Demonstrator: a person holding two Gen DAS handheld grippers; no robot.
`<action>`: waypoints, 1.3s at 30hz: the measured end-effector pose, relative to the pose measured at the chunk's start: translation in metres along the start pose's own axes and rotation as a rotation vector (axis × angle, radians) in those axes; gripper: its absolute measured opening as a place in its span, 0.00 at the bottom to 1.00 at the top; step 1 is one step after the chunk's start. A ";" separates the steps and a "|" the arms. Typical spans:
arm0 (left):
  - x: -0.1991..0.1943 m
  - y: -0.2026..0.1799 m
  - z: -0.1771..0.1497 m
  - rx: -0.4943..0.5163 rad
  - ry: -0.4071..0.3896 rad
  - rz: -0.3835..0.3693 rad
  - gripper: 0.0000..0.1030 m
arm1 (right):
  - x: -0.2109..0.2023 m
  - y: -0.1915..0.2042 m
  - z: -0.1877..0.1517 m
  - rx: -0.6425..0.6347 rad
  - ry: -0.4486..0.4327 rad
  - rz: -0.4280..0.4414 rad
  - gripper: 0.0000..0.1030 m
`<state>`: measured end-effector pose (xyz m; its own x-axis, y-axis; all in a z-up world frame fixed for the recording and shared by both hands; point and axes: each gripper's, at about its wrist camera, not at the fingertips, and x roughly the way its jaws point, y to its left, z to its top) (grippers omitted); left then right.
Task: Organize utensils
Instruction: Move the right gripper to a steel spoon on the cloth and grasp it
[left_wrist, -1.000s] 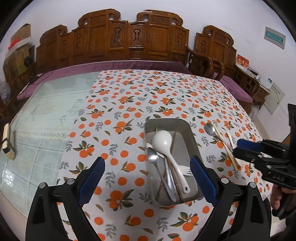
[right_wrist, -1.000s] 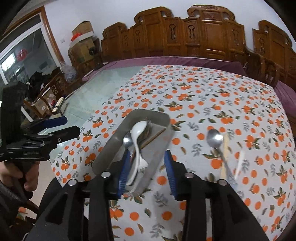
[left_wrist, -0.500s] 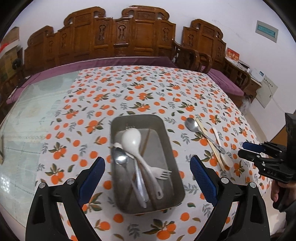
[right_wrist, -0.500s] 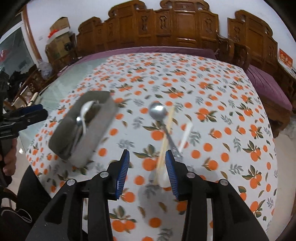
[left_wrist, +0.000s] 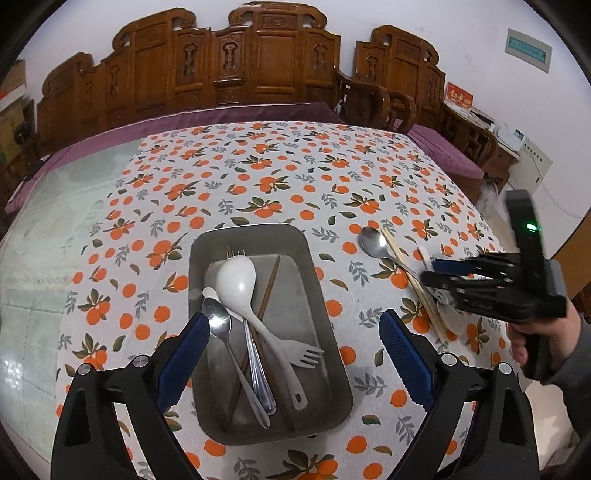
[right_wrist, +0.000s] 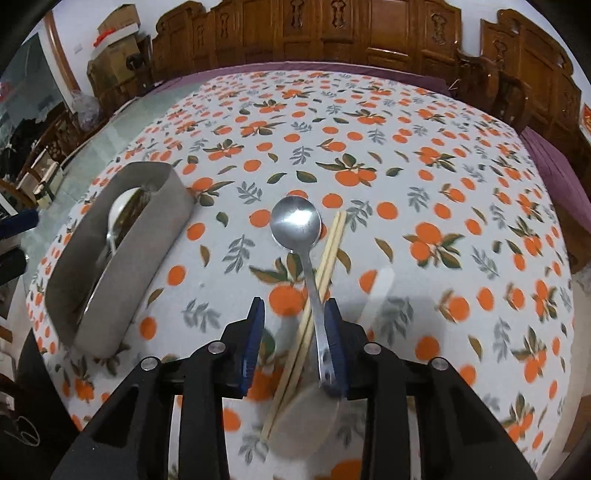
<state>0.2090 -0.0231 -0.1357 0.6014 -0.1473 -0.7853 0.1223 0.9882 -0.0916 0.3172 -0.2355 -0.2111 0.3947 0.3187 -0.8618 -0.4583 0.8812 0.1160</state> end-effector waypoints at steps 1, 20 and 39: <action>0.000 0.001 0.001 0.001 0.000 0.000 0.87 | 0.005 0.001 0.003 -0.008 0.002 0.005 0.34; 0.004 0.011 0.001 -0.012 0.006 -0.003 0.87 | 0.050 0.010 0.030 -0.113 0.100 -0.040 0.19; -0.005 -0.005 0.001 0.015 -0.008 0.008 0.87 | 0.023 0.013 0.021 -0.053 0.046 0.002 0.07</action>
<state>0.2060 -0.0272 -0.1302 0.6088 -0.1398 -0.7809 0.1291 0.9887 -0.0763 0.3371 -0.2094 -0.2192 0.3578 0.3028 -0.8833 -0.5011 0.8605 0.0920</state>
